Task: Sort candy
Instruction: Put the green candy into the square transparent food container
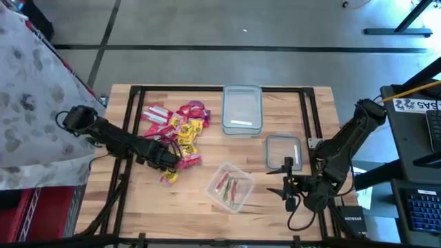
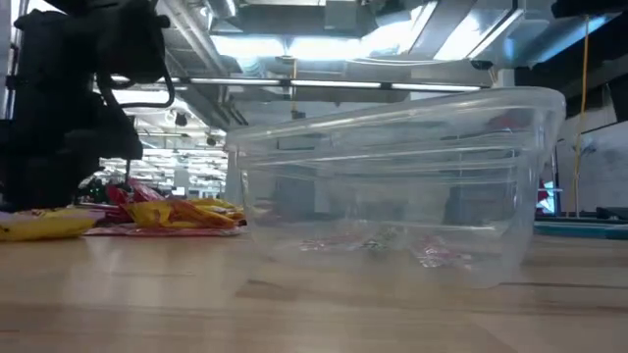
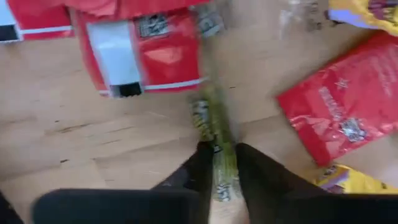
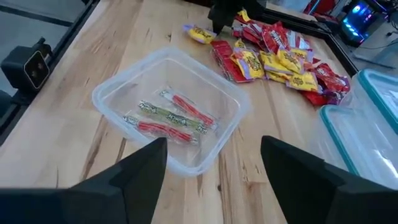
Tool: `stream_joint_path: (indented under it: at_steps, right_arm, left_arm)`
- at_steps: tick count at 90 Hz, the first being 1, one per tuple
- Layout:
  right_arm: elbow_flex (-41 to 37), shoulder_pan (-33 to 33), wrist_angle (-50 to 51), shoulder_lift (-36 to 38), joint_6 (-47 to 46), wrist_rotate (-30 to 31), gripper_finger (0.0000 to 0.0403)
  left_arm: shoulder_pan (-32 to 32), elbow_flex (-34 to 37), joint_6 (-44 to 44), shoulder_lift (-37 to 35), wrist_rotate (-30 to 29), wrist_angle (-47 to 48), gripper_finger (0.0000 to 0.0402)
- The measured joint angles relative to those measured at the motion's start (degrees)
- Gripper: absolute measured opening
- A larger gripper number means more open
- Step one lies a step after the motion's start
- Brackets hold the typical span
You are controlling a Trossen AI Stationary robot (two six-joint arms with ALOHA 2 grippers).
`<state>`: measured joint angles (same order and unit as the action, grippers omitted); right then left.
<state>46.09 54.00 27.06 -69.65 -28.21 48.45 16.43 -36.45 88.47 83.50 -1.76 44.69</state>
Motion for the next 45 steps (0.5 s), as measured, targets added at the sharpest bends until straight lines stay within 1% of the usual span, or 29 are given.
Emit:
stream_joint_path:
  at_steps: [12, 28, 38, 45]
  right_arm:
    - [0.0, 0.0, 0.0, 0.0, 0.0, 0.0, 0.0248]
    - [0.0, 0.0, 0.0, 0.0, 0.0, 0.1, 0.0248]
    - [0.0, 0.0, 0.0, 0.0, 0.0, 0.1, 0.0248]
    - [0.0, 0.0, 0.0, 0.0, 0.0, 0.6, 0.0248]
  left_arm:
    - [1.1, -4.4, -0.4, 0.5, 0.5, 6.4, 0.001]
    - [2.3, -14.2, -2.6, 0.2, 1.3, 13.5, 0.001]
    - [3.5, -20.4, -2.0, 0.1, -0.9, 13.9, 0.001]
    - [4.6, -23.5, -1.7, 0.1, -4.2, 12.7, 0.001]
